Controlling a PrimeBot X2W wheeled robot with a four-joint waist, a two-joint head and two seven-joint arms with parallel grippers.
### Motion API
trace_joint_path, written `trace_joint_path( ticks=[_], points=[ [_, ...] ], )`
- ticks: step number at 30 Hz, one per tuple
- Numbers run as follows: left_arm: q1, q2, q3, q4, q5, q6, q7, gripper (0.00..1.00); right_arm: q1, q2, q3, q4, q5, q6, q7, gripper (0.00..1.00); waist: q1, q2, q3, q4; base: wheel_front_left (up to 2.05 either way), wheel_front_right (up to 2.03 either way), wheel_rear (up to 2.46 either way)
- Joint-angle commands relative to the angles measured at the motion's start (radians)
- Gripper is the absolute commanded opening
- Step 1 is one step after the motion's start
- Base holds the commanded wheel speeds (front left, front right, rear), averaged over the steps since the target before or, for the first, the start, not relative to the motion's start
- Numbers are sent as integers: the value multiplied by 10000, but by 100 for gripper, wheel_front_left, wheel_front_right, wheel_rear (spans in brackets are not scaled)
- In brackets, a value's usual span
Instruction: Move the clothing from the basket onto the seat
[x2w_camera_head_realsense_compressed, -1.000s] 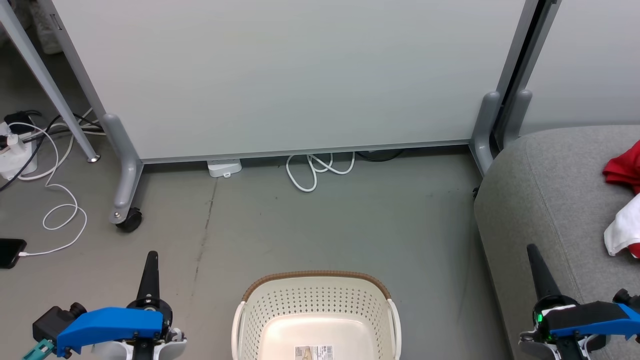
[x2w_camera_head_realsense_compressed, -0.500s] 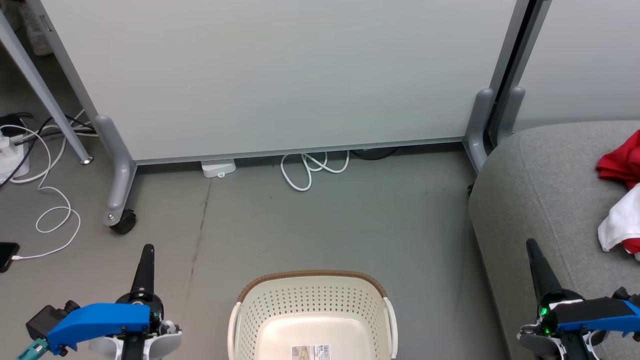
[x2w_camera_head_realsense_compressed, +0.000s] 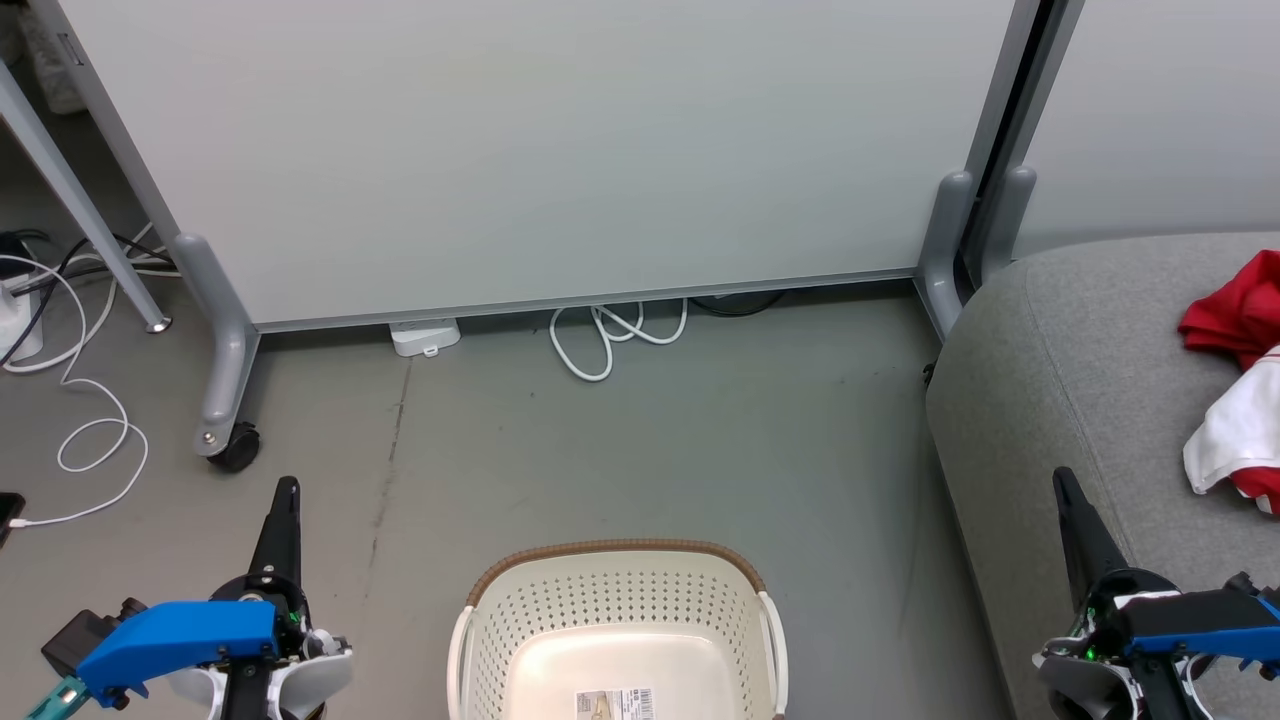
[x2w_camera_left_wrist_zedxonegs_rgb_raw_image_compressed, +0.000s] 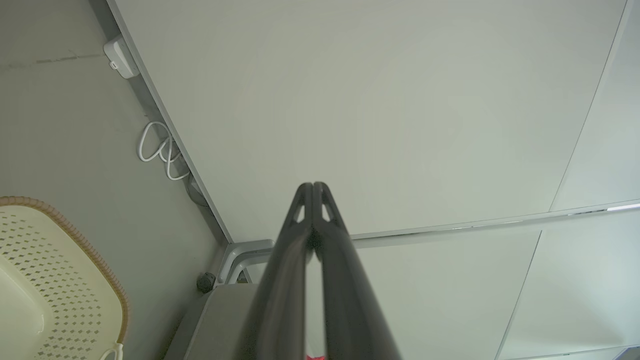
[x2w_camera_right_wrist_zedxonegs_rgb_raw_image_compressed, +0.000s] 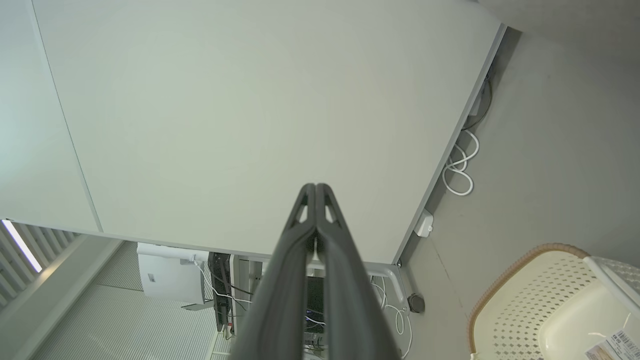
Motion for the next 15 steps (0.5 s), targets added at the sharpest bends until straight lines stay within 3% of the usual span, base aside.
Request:
trace_joint_path(
  ticks=[1,15],
  points=[
    [-205,-10,93,-116,-244,23,85,0,-171,26,-34,-72,291,4,90,0,0,0,6,-26,0,0,0],
    [-234,-35,257,-287,-1072,38,331,0,-228,39,-59,-62,1246,4,282,0,0,0,39,-173,0,0,0]
  ],
)
